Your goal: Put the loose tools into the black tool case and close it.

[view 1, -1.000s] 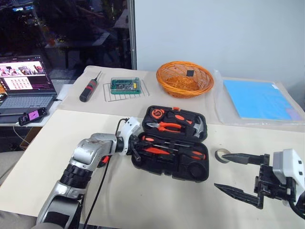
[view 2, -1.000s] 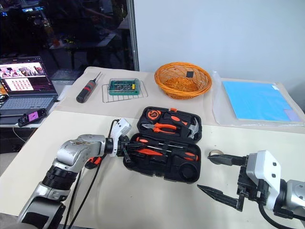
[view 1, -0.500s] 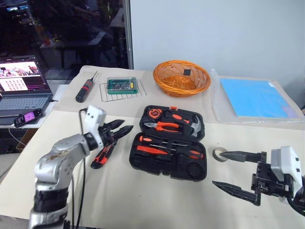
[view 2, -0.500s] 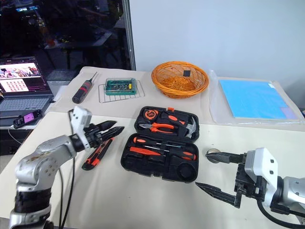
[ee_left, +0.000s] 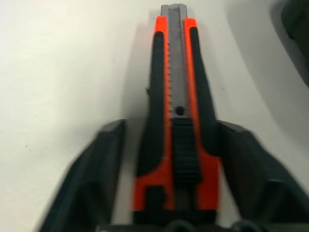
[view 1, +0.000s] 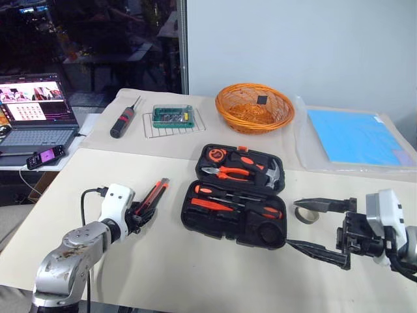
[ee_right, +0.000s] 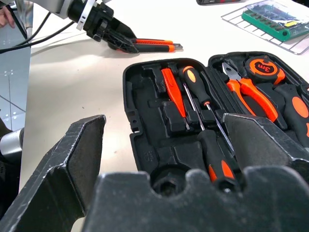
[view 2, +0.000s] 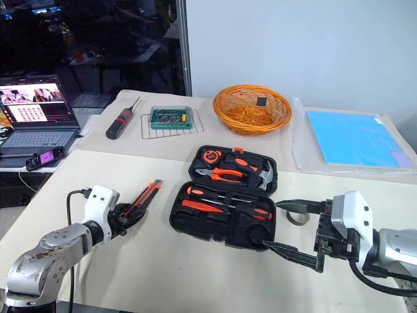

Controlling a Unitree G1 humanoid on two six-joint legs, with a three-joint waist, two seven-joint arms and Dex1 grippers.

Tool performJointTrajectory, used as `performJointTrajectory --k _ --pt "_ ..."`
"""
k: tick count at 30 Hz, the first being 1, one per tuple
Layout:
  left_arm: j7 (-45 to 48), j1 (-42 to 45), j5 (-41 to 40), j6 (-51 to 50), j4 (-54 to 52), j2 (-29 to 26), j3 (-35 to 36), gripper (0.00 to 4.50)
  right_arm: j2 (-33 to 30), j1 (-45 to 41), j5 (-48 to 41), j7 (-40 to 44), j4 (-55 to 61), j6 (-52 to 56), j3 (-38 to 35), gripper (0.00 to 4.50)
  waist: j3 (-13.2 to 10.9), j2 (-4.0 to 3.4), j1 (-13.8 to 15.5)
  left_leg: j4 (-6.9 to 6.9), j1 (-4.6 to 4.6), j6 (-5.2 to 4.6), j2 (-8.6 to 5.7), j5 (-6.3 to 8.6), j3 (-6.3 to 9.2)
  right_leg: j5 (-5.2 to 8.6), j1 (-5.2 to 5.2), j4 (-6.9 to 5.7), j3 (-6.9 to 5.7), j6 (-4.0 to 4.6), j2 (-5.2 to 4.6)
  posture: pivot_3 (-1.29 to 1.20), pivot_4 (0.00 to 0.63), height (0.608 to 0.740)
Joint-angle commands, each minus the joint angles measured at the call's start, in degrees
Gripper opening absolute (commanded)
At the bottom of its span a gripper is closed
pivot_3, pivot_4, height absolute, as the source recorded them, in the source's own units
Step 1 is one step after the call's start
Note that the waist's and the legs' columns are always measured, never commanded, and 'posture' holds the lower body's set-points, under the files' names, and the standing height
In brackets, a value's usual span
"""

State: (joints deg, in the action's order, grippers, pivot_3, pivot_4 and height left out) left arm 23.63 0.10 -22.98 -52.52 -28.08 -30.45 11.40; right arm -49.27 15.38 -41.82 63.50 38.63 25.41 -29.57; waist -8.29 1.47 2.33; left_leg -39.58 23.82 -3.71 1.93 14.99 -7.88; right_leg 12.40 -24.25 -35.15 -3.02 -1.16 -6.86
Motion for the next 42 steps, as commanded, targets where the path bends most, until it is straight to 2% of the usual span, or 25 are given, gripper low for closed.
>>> performJointTrajectory --k 1,2,4,7,9,15,16,20,23,33,35,36,39,42 --pt "8.1 2.2 -5.8 7.9 0.2 -0.4 4.6 1.79 -0.1 1.0 -0.7 -0.3 1.5 -0.8 -2.0 4.5 0.0 0.01 0.0 0.0 0.02 0.0 0.0 0.0 0.0 0.0 -0.01 0.0 -0.02 0.0 0.0 0.0 0.15 0.74" --pt "11.0 3.6 -7.8 9.1 0.9 -1.3 5.7 1.79 0.0 1.4 -0.8 -0.4 1.7 -0.9 -2.2 4.5 0.0 0.01 0.0 -0.01 0.04 0.01 0.0 -0.01 0.0 0.0 -0.02 0.0 -0.04 0.01 -0.01 0.0 0.15 0.74" --pt "22.4 7.1 -11.4 11.1 2.9 -6.9 4.8 1.79 0.4 2.6 -1.0 -0.4 2.3 -1.1 -3.3 4.5 0.0 0.04 0.1 -0.04 0.04 0.02 0.0 -0.01 0.03 0.0 -0.08 0.0 -0.13 0.01 -0.07 0.0 0.15 0.74" --pt "40.3 12.9 -10.5 16.8 6.3 -15.8 -4.0 1.79 0.5 4.2 -1.3 0.4 2.5 -1.6 -5.7 4.5 -0.1 -0.11 0.2 -0.08 0.03 0.08 0.0 -0.03 0.01 -0.04 -0.09 0.02 -0.51 0.07 -0.06 0.0 0.15 0.74" --pt "47.3 19.5 -7.5 20.8 10.2 -17.1 -11.6 1.79 0.3 5.1 -1.2 1.5 2.2 -2.1 -7.7 4.5 -0.1 -0.42 0.2 -0.07 0.02 -0.01 -0.07 0.03 -0.09 -0.04 -0.06 0.08 -0.7 0.06 -0.09 0.0 0.15 0.74" --pt "56.1 33.8 3.3 31.8 22.1 -11.2 -28.2 1.79 -1.4 8.9 -1.5 6.1 1.4 -1.5 -15.3 4.5 -0.1 -0.49 0.3 -0.25 0.37 -0.55 -0.22 -0.07 -0.2 -0.15 0.05 0.12 -0.71 -0.22 0.02 0.0 0.15 0.74" --pt "56.4 35.3 4.8 32.7 24.0 -10.0 -29.9 1.79 -1.5 9.4 -1.4 6.5 1.3 -1.4 -16.4 4.5 -0.1 -0.47 0.3 -0.28 0.47 -0.87 -0.22 -0.25 -0.2 -0.25 -0.01 0.13 -0.72 -0.39 0.1 0.0 0.15 0.74" --pt "57.5 39.3 10.4 37.0 30.4 -6.4 -35.1 1.79 -1.3 11.3 -1.9 6.7 2.4 -0.5 -19.2 4.5 -0.2 -0.38 -0.2 -0.29 0.49 -0.87 -0.13 -0.24 -0.12 -0.31 -0.01 0.14 -0.67 -0.6 0.31 0.0 0.15 0.74" --pt "58.0 40.9 13.6 39.1 33.8 -4.4 -37.6 1.79 -0.6 12.6 -2.3 5.8 4.1 -0.1 -19.8 4.5 -0.2 -0.38 -0.2 -0.28 0.47 -0.84 -0.08 -0.26 -0.08 -0.31 -0.02 0.11 -0.65 -0.58 0.35 0.0 0.15 0.74" --pt "60.4 40.6 18.3 41.2 35.6 -4.3 -40.0 1.79 0.1 14.9 -3.3 3.4 6.5 0.2 -20.4 4.5 -0.2 -0.39 -0.1 -0.43 0.47 -0.87 -0.07 -0.25 0.01 -0.21 0.05 0.1 -0.63 -0.39 0.29 0.0 0.15 0.74" --pt "59.9 40.6 17.0 40.8 35.8 -3.5 -38.5 2.8 0.1 15.0 -3.3 3.2 6.6 0.1 -20.1 4.5 -0.2 -0.39 -0.1 -0.43 0.46 -0.87 -0.07 -0.25 0.02 -0.22 0.05 0.09 -0.63 -0.4 0.3 0.0 0.15 0.74" --pt "59.5 40.6 16.3 40.6 35.8 -3.0 -37.7 3.07 0.1 15.0 -3.3 3.1 6.7 0.1 -20.0 4.5 -0.2 -0.39 -0.1 -0.43 0.46 -0.87 -0.06 -0.25 0.02 -0.22 0.05 0.08 -0.63 -0.41 0.31 0.0 0.15 0.74" --pt "61.1 40.6 7.5 32.1 32.9 -3.1 -31.3 4.13 0.0 14.7 -3.4 2.8 6.5 0.0 -19.4 4.5 -0.2 -0.38 -0.2 -0.44 0.5 -0.87 -0.06 -0.25 0.02 -0.27 0.02 0.06 -0.63 -0.49 0.31 0.0 0.15 0.74" --pt "61.5 39.2 0.8 24.5 29.9 -4.3 -26.9 4.13 -0.2 14.0 -3.2 2.5 6.2 -0.2 -18.5 4.5 -0.2 -0.37 -0.4 -0.48 0.53 -0.87 -0.04 -0.25 0.03 -0.32 -0.02 0.03 -0.64 -0.59 0.33 0.0 0.15 0.74"
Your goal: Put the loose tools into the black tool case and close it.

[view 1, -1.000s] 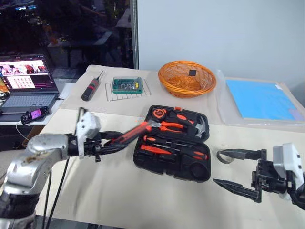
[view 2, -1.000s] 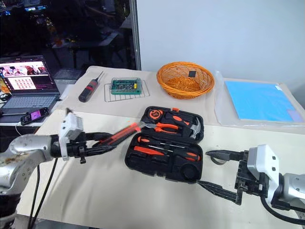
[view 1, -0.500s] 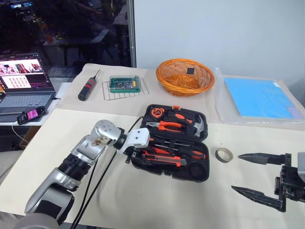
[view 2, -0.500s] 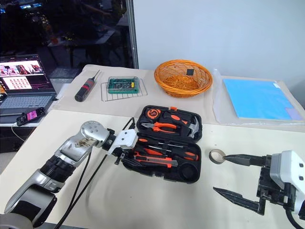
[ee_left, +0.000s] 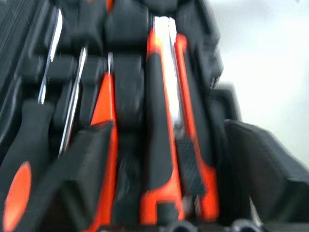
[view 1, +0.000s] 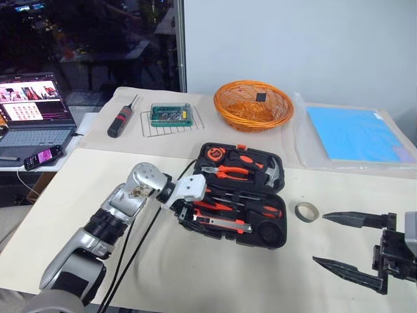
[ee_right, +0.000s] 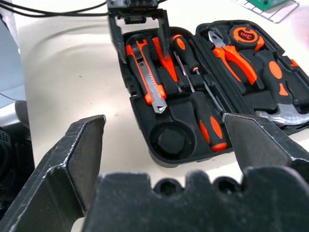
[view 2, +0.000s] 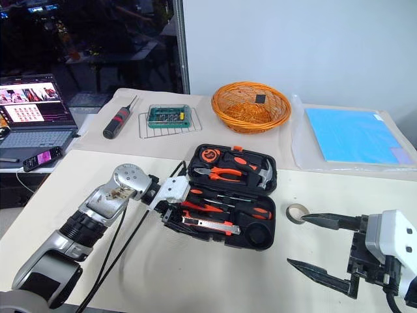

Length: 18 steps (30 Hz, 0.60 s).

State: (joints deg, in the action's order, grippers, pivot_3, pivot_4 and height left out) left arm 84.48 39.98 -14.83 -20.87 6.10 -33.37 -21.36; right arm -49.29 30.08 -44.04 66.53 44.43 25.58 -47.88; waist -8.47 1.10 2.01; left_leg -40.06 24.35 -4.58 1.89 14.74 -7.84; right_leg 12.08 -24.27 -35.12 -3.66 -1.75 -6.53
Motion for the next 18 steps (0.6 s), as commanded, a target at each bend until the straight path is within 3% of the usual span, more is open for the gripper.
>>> performJointTrajectory --k 1,4,7,8,10,14,18 --pt "-0.2 -1.1 -8.7 -9.1 -4.8 -1.3 7.0 4.13 -0.3 -0.9 -0.9 -0.6 0.3 -0.4 0.1 4.5 0.0 -0.01 -0.1 0.0 0.0 0.01 0.0 0.0 0.01 0.0 0.0 -0.02 0.0 0.0 0.0 0.0 0.15 0.74" --pt "-4.0 -4.4 -9.8 -11.7 -7.2 -0.9 8.9 3.46 -0.6 -2.0 -0.9 -1.1 0.0 -0.4 1.3 4.5 0.0 -0.02 -0.1 -0.02 -0.09 0.01 0.0 -0.01 0.03 0.03 0.1 -0.02 0.0 -0.04 -0.01 0.0 0.15 0.74" --pt "-7.7 -6.7 -8.1 -12.5 -8.8 -0.1 8.1 2.34 -0.7 -2.6 -0.6 -1.1 -0.2 -0.3 1.9 4.5 0.0 -0.01 0.1 -0.09 -0.1 0.01 -0.01 -0.01 0.02 0.04 0.13 -0.03 0.02 -0.05 -0.01 0.0 0.15 0.74" --pt "-10.6 -7.0 -5.8 -12.9 -7.8 0.7 6.9 1.75 -0.8 -2.8 -0.5 -1.3 -0.3 -0.1 2.1 4.5 0.0 0.0 0.3 -0.13 -0.07 0.01 -0.01 -0.01 0.03 0.02 0.12 -0.05 0.01 -0.01 -0.01 0.0 0.15 0.74" --pt "-14.2 -7.3 -3.5 -13.7 -6.9 1.7 5.5 1.37 -0.9 -3.0 -0.3 -1.3 -0.5 -0.1 2.3 4.5 0.0 -0.02 0.4 -0.18 -0.06 0.01 -0.01 -0.01 0.07 0.07 0.13 -0.03 -0.02 0.12 -0.02 0.0 0.15 0.74" --pt "-16.3 -7.3 3.5 -14.6 -5.2 1.3 -2.4 0.03 -1.4 -0.5 -0.1 -1.9 0.6 2.3 0.5 4.5 0.0 0.01 0.4 -0.18 -0.06 -0.02 -0.04 0.01 0.05 0.04 0.16 -0.02 0.03 0.14 -0.02 0.0 0.15 0.74" --pt "-15.8 -8.3 7.9 -8.9 -3.9 0.1 -6.4 0.03 -1.0 2.8 0.0 -1.7 1.5 3.6 -1.9 4.5 0.2 -0.18 0.3 -0.13 -0.1 -0.04 -0.03 0.03 0.03 0.06 0.16 0.0 0.05 0.16 -0.03 0.0 0.15 0.74"
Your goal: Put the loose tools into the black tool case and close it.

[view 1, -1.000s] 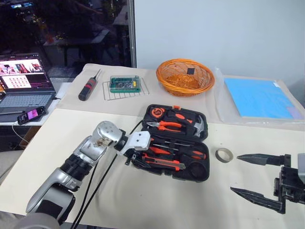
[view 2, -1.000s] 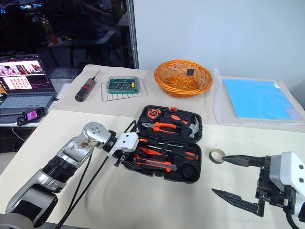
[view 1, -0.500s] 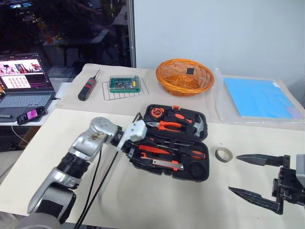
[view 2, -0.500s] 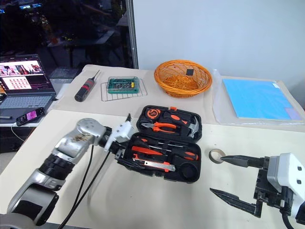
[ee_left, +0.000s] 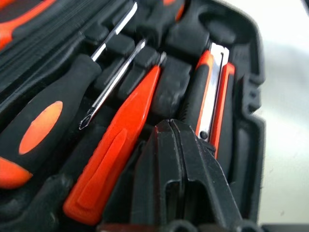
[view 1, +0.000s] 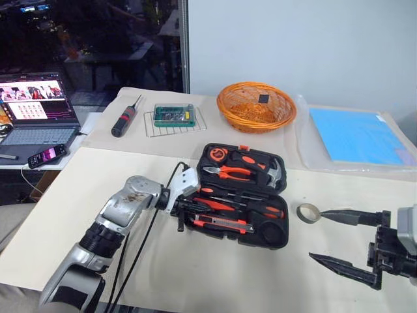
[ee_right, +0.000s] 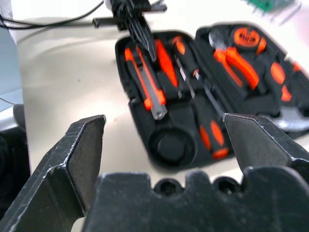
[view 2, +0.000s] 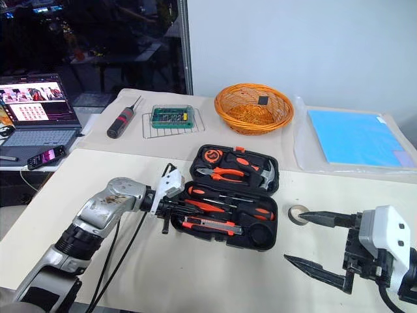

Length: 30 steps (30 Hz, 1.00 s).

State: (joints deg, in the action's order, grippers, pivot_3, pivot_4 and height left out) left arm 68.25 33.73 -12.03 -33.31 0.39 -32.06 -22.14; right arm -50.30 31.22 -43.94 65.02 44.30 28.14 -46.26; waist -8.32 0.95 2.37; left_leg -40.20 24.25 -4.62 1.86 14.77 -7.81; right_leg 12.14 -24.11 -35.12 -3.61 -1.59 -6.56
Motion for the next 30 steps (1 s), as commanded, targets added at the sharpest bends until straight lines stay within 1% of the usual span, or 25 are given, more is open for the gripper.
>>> performJointTrajectory --k 1,5,8,9,11,12,13,14,15,17,18,19,20,21,22,25,28,30 --pt "0.2 -2.1 6.3 5.6 2.5 -1.1 -6.1 0.03 0.1 2.1 -0.3 -0.6 2.0 1.4 -3.9 4.5 0.2 -0.05 0.0 0.02 -0.04 0.0 0.01 0.0 0.0 0.01 0.02 0.01 0.0 0.02 0.0 0.0 0.15 0.74" --pt "-2.4 -2.1 9.2 11.3 4.1 1.5 -6.8 0.03 1.1 3.8 -0.2 -0.8 1.8 1.2 -5.2 4.5 0.5 -0.13 0.2 0.02 -0.33 0.01 0.03 0.0 0.02 0.02 0.08 0.05 0.01 0.11 -0.07 0.0 0.15 0.74" --pt "-3.8 -2.5 3.0 16.1 3.0 6.0 0.0 0.03 3.4 2.6 1.6 -6.7 2.2 1.1 -4.6 4.5 0.6 -0.14 0.3 0.05 -0.49 0.16 0.03 0.1 0.03 0.19 0.17 0.07 -0.01 -0.18 -0.31 0.0 0.15 0.74" --pt "-2.7 -2.7 -0.7 15.4 1.6 6.8 3.0 0.03 3.6 2.2 2.0 -9.2 2.2 2.6 -3.9 4.5 0.6 -0.13 0.3 0.07 -0.47 0.44 0.01 0.26 0.01 0.18 0.12 0.06 -0.03 -0.19 -0.42 0.0 0.15 0.74" --pt "-1.0 -2.9 -7.0 12.4 -1.9 7.6 7.5 0.03 3.9 1.5 3.6 -12.8 1.7 4.1 -2.3 4.5 0.5 -0.08 0.1 0.06 -0.36 0.4 -0.02 0.26 -0.03 0.08 0.03 0.05 -0.02 -0.11 -0.47 0.0 0.15 0.74" --pt "0.2 -2.8 -9.8 10.4 -3.4 7.0 9.4 0.27 3.3 1.1 4.3 -14.3 1.8 5.4 -0.8 4.5 0.5 0.0 0.0 0.05 -0.29 0.36 -0.03 0.26 -0.03 -0.02 -0.02 0.05 -0.03 0.06 -0.48 0.0 0.15 0.74" --pt "0.7 -3.0 -11.8 8.2 -5.6 6.8 9.9 0.53 3.2 1.4 5.7 -14.0 0.9 4.6 -0.2 4.5 0.4 0.08 -0.2 0.02 -0.13 0.09 -0.02 0.1 -0.03 -0.03 -0.05 0.02 -0.04 0.08 -0.47 0.0 0.15 0.74" --pt "1.9 -2.7 -14.3 6.0 -6.9 5.6 11.2 0.78 2.1 0.4 6.6 -15.5 1.0 5.9 1.8 4.5 0.4 0.07 -0.2 -0.01 0.05 -0.07 -0.02 -0.04 -0.02 -0.04 -0.12 -0.02 -0.07 0.09 -0.43 0.0 0.15 0.74" --pt "2.0 -2.6 -15.9 3.8 -8.8 5.0 11.6 1.15 0.5 -0.4 7.9 -16.0 -0.7 7.3 3.3 4.5 0.4 0.06 -0.4 0.0 0.04 -0.08 -0.02 -0.05 -0.03 -0.04 -0.13 -0.02 -0.06 0.09 -0.41 0.0 0.15 0.74" --pt "3.1 -2.5 -18.7 0.4 -12.1 2.4 12.9 1.72 -3.9 -7.3 8.8 -19.5 -6.4 12.8 9.5 4.5 0.4 0.07 -1.0 0.01 0.01 -0.08 -0.01 -0.05 -0.05 -0.02 -0.09 -0.04 -0.05 0.05 -0.32 0.0 0.15 0.74" --pt "3.1 -2.5 -19.6 -0.9 -13.4 1.5 13.2 2.16 -5.2 -10.3 8.4 -20.5 -8.7 15.0 11.6 4.5 0.4 0.11 -1.6 -0.03 0.01 -0.07 -0.02 -0.06 -0.08 -0.03 -0.07 -0.05 -0.05 0.06 -0.27 0.0 0.15 0.74" --pt "3.0 -2.7 -19.9 -1.4 -14.6 0.8 13.1 2.52 -6.2 -12.6 8.5 -20.6 -10.5 15.8 13.5 4.25 0.4 0.11 -1.7 -0.06 -0.02 -0.08 -0.01 -0.07 -0.1 -0.06 -0.05 -0.05 -0.03 0.1 -0.26 0.0 0.15 0.74" --pt "2.7 -3.0 -20.4 -2.3 -16.2 0.1 13.0 2.83 -7.7 -15.6 11.5 -20.6 -13.1 14.3 17.7 3.97 0.4 0.11 -1.7 -0.08 -0.03 -0.1 -0.04 -0.07 -0.1 -0.07 -0.03 -0.04 -0.03 0.1 -0.28 0.0 0.15 0.74" --pt "2.0 -3.1 -20.6 -3.0 -17.6 -0.1 12.7 3.18 -8.9 -17.3 14.0 -20.1 -15.2 12.5 20.4 3.83 0.4 0.1 -1.7 -0.08 -0.06 -0.1 -0.06 -0.07 -0.09 -0.06 0.0 -0.04 -0.04 0.09 -0.29 0.0 0.15 0.74" --pt "1.8 -3.3 -21.0 -3.3 -18.7 -0.6 12.7 3.48 -9.8 -20.2 16.4 -20.0 -17.8 11.5 24.5 3.49 0.4 0.07 -1.6 -0.07 -0.08 -0.1 -0.06 -0.07 -0.1 -0.06 0.0 -0.05 -0.04 0.09 -0.27 0.0 0.15 0.74" --pt "0.9 -4.1 -20.9 -3.1 -19.9 -1.3 13.1 3.48 -11.0 -27.9 20.5 -18.8 -23.2 10.5 33.8 3.49 0.3 0.06 -1.6 -0.06 -0.01 -0.1 -0.07 -0.07 -0.1 -0.04 -0.05 -0.01 -0.03 0.08 -0.18 0.0 0.15 0.74" --pt "-0.5 -5.1 -20.5 -2.9 -20.8 -1.4 13.2 3.48 -11.4 -32.7 23.3 -17.0 -27.6 9.5 38.7 3.49 0.3 0.06 -1.5 -0.04 0.1 -0.09 -0.08 -0.08 -0.1 -0.03 -0.09 0.01 0.0 0.0 -0.11 0.0 0.15 0.74" --pt "-1.8 -5.9 -20.5 -2.8 -21.5 -1.5 13.6 3.48 -11.0 -36.1 24.7 -15.6 -30.5 9.3 42.0 3.49 0.3 0.06 -1.6 -0.04 0.12 -0.05 -0.07 -0.1 -0.13 -0.16 -0.1 0.02 0.0 -0.28 -0.07 0.0 0.15 0.74"
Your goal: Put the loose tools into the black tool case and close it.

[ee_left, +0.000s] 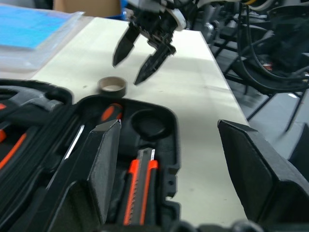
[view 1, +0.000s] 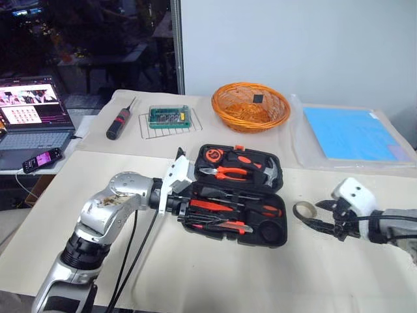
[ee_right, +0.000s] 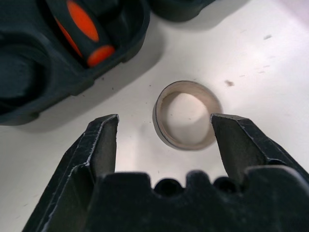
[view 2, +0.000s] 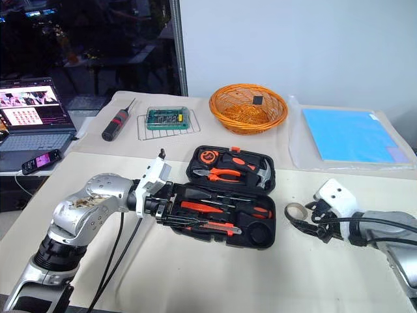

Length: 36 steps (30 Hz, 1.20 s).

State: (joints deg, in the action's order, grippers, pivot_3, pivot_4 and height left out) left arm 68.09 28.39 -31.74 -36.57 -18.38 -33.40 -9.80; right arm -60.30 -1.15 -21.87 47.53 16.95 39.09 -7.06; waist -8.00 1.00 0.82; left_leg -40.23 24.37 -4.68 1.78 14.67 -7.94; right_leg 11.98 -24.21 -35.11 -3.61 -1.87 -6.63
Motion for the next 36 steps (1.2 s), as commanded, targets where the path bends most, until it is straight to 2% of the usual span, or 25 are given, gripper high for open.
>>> performJointTrajectory --k 1,3,4,10,12,18,23,27,32,36 --pt "-2.4 -0.9 -1.0 0.3 -3.1 -0.1 1.6 3.48 -0.7 -5.1 3.1 2.5 -4.2 -1.5 4.1 3.49 0.0 0.01 -0.1 0.0 0.0 0.01 0.0 0.0 -0.03 -0.03 -0.01 0.01 0.0 -0.06 0.01 0.0 0.15 0.74" --pt "-3.7 -1.6 -1.0 0.3 -3.7 0.0 1.7 3.52 -0.4 -6.8 4.5 3.9 -6.1 -2.7 6.2 2.93 0.0 0.0 0.0 0.0 0.0 0.01 0.01 0.0 -0.03 -0.03 0.0 0.01 0.0 -0.06 0.02 0.0 0.15 0.74" --pt "-4.3 -1.9 -1.1 0.2 -4.0 0.1 1.8 3.52 -0.3 -7.3 5.0 4.5 -6.8 -3.4 6.9 2.82 0.0 0.0 0.0 0.0 0.0 0.01 0.01 0.0 -0.02 -0.03 0.0 0.0 -0.01 -0.06 0.02 0.0 0.15 0.74" --pt "-5.9 -3.3 -1.6 0.2 -4.7 -0.4 2.2 3.52 -0.6 -8.3 4.9 8.1 -6.6 -5.0 6.9 0.61 0.0 -0.01 -0.1 -0.01 -0.05 0.03 0.04 -0.02 -0.02 -0.05 0.02 -0.03 -0.01 -0.02 0.02 0.0 0.15 0.74" --pt "-5.7 -4.0 -1.6 0.6 -4.8 -0.7 2.3 3.52 -1.2 -7.4 4.1 9.4 -5.4 -5.0 5.6 0.06 0.0 -0.01 -0.1 0.0 -0.05 0.04 0.05 -0.02 -0.02 -0.06 0.01 -0.03 -0.01 -0.03 0.03 0.0 0.15 0.74" --pt "-4.6 -5.8 -1.7 1.0 -5.0 -2.3 2.6 3.52 -4.4 -3.5 -1.1 11.8 6.3 0.4 -3.1 0.06 -0.1 -0.1 0.0 0.0 -0.04 0.07 0.06 -0.03 -0.02 -0.07 0.0 -0.04 -0.02 -0.04 0.02 0.0 0.15 0.74" --pt "-3.4 -7.2 -2.5 1.2 -5.4 -3.9 3.6 3.52 -4.7 -2.4 -4.8 9.9 17.3 7.1 -4.6 0.06 -0.1 -0.09 -0.1 0.0 -0.06 0.07 0.1 -0.02 0.02 0.03 0.0 -0.03 -0.05 0.17 0.01 0.0 0.15 0.74" --pt "-2.2 -8.1 -3.1 1.9 -5.8 -5.4 4.0 3.52 -3.6 -4.0 -7.9 7.5 23.6 12.6 -1.1 0.06 -0.1 -0.09 -0.1 0.0 -0.06 0.07 0.1 -0.01 0.03 0.12 -0.01 -0.02 -0.04 0.34 -0.02 0.0 0.15 0.74" --pt "-1.2 -9.4 -3.1 3.1 -5.7 -6.9 4.3 3.52 -3.0 -4.8 -4.2 3.6 25.5 13.4 7.8 0.06 -0.1 -0.09 -0.1 0.01 -0.05 0.09 0.1 0.0 0.02 0.14 -0.06 -0.02 -0.04 0.38 -0.05 0.0 0.15 0.74" --pt "-1.3 -9.4 -3.0 3.2 -5.5 -7.1 4.4 3.52 -2.5 -6.2 -4.1 2.5 25.6 14.7 11.1 0.06 -0.1 -0.09 0.0 0.0 -0.04 0.09 0.07 0.0 0.02 0.13 -0.06 0.0 -0.07 0.37 -0.11 0.0 0.15 0.74"
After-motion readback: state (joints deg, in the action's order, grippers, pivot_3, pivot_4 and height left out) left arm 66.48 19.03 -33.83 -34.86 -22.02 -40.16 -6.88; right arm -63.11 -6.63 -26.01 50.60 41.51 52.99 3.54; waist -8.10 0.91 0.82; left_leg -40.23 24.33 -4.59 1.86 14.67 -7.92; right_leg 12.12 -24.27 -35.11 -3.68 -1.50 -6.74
